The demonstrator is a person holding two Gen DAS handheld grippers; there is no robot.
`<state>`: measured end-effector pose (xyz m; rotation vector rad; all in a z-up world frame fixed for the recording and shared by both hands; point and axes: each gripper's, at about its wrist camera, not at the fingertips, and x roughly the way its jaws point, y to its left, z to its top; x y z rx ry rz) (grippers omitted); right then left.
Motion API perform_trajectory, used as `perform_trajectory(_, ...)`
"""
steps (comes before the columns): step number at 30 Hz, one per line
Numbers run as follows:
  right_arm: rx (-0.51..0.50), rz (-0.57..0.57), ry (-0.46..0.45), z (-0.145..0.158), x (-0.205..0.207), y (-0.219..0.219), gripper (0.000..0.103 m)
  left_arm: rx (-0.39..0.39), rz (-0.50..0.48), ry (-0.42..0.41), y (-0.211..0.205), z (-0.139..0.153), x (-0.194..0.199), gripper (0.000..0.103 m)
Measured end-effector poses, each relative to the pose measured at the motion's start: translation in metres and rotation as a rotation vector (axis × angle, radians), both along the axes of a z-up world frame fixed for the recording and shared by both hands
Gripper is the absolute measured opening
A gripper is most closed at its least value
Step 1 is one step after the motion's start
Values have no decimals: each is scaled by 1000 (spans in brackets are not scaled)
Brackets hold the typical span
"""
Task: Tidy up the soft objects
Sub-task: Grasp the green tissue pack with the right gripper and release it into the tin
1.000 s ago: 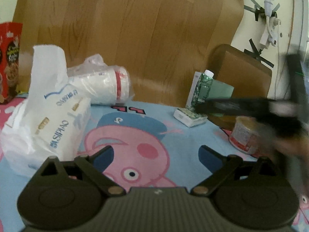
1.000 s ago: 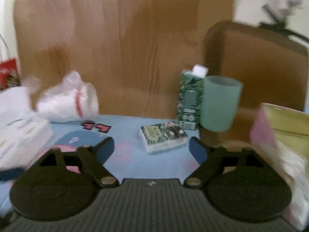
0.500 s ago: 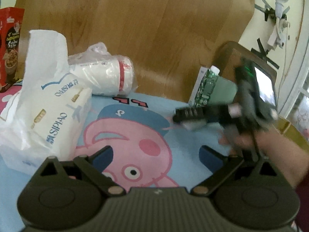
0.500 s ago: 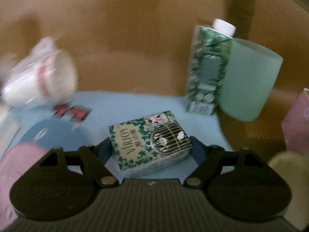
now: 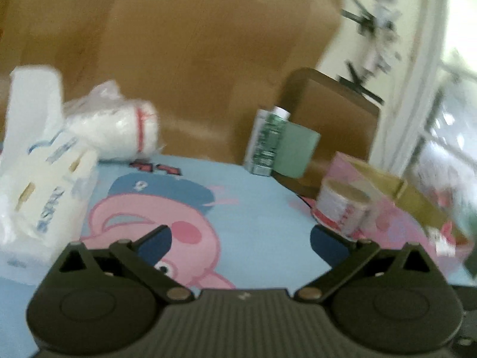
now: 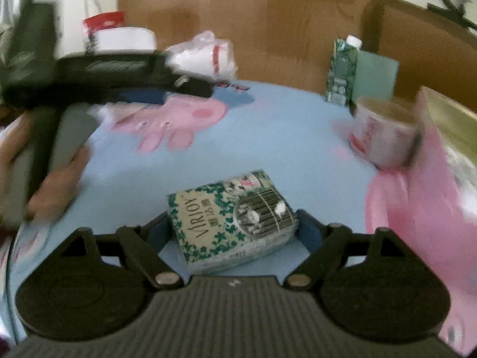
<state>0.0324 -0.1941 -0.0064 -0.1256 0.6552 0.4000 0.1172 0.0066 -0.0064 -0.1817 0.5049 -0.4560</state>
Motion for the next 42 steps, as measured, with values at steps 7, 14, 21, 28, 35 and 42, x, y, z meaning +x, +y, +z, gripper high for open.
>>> perform_trajectory(7,-37,-134,-91,-7,-74,-16,101,40,-201,75,-38,-1,-39,102)
perform_trajectory(14,2,-121,-80,-7,-62,-9,100,3,-274,158,-64,-2,-64,99)
perform_trajectory(21,68,-118,-86,-7,-64,-10,56,42,-355,199,-91,-9,-81,63)
perform_trajectory(28,62,-236,-311,21,-84,-39,56,-4,-426,65,-130,43,-80,65)
perform_trajectory(35,16,-384,-391,46,-46,-99,60,38,-441,-60,-218,78,-51,101)
perform_trajectory(42,-35,-580,-386,32,-16,-138,67,87,-293,-22,-224,67,-39,102)
